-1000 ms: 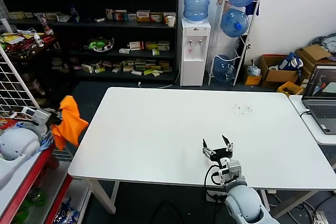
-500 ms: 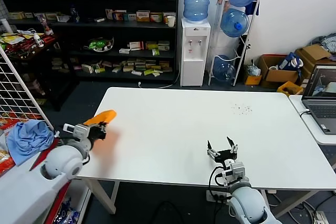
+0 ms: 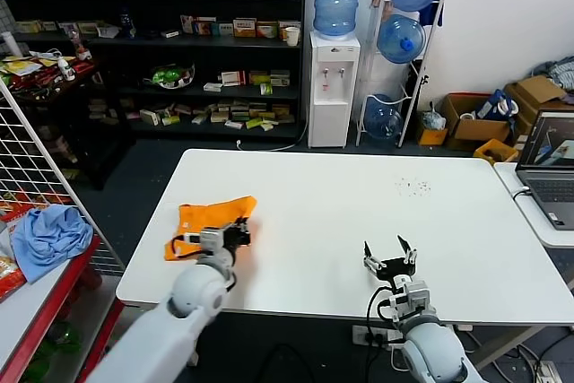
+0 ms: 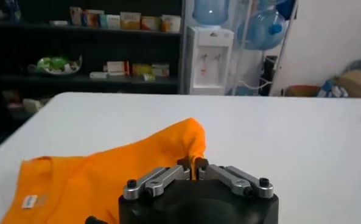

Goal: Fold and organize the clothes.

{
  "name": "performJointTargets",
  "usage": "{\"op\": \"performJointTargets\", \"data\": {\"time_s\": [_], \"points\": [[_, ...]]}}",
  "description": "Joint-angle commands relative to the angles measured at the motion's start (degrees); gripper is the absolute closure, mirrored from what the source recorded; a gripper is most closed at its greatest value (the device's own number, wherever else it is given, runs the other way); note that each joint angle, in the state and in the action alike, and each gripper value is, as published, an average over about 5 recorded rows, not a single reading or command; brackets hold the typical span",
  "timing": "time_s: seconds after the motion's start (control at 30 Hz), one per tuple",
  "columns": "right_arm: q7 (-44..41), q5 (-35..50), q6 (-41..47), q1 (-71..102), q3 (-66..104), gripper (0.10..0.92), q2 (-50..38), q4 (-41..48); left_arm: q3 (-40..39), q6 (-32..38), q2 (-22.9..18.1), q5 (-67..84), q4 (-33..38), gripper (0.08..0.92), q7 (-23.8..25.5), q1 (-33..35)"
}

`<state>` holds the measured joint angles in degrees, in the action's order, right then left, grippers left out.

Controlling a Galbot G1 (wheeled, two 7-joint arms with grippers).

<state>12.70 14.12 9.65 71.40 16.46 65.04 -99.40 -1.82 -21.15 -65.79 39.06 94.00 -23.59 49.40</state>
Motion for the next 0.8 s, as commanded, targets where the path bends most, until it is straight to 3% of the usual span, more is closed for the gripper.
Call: {"op": "performJointTargets", "data": {"time_s": [0.03, 0.3, 0.47, 0.57, 0.8], "points": [[0.49, 1.47, -0.23, 1.12, 2.59, 0.203, -1.67, -0.75, -2.02, 7.32, -25.83, -7.88, -10.58, 0.874, -1.81, -0.1], [0.75, 2.45, 0.19, 0.55, 3.59, 0.203, -1.86, -0.92, -2.57, 14.65, -29.21, -7.13, -11.93, 0.874, -3.14, 1.68], [0.39, 2.43, -0.02, 0.32, 3.65, 0.203, -1.82, -1.19, -2.91, 18.95, -28.85, -7.03, -10.72, 0.859, 0.26, 3.29], [-0.78, 2.38, -0.28, 0.48, 4.64, 0.203, -1.64, -1.44, -3.88, 21.46, -25.29, -7.57, -6.66, 0.799, 3.73, 5.49], [-6.26, 6.44, 0.97, 1.52, 9.02, 0.203, -0.05, -3.96, -1.47, 28.1, -10.88, -12.39, 3.31, 0.6, 11.21, 13.5]]}}
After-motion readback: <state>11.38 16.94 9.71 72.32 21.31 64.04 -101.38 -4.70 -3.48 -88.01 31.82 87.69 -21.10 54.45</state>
